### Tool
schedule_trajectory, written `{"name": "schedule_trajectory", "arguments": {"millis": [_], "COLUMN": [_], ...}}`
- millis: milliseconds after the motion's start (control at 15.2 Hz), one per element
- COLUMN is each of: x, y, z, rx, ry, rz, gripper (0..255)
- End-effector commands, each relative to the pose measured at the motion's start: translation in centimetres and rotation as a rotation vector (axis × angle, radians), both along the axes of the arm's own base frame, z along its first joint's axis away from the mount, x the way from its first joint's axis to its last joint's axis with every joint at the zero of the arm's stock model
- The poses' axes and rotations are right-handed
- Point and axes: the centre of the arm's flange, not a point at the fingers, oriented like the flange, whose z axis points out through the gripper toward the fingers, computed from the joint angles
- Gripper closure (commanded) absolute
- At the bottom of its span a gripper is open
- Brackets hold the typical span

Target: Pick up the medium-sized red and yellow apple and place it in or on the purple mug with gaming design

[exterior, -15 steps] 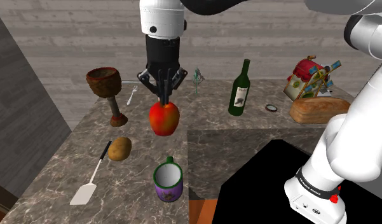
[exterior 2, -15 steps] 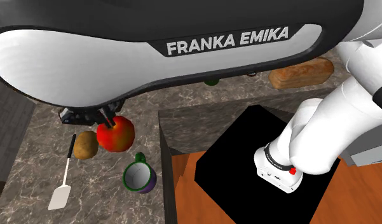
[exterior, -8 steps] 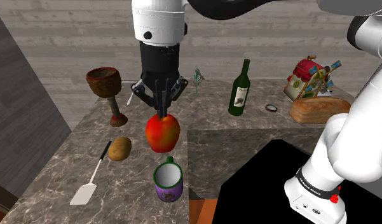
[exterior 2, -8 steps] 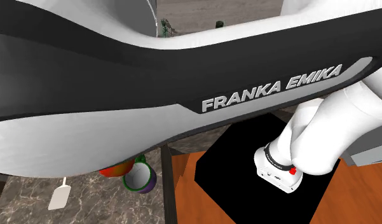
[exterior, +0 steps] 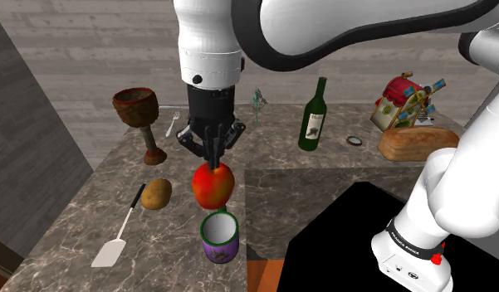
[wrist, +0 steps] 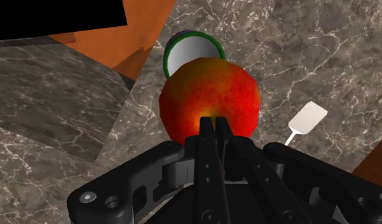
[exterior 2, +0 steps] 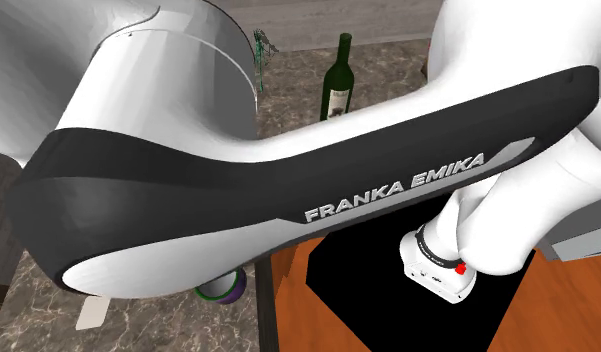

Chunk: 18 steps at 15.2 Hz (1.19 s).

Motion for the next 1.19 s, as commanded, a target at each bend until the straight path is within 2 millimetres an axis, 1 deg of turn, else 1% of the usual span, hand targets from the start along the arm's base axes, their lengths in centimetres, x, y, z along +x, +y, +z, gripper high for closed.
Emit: {"name": "schedule_trajectory", "arguments": {"millis": [0,924,1122], "x": [0.0,0.0,0.0], "y": [0.0,0.0,0.0], "z": [-1.1,-8.5,-8.6], "rx": [0.000,0.000,0.000], "ry": [0.000,0.000,0.000], "rz": [0.000,0.000,0.000], "gripper": [255,255,255]}}
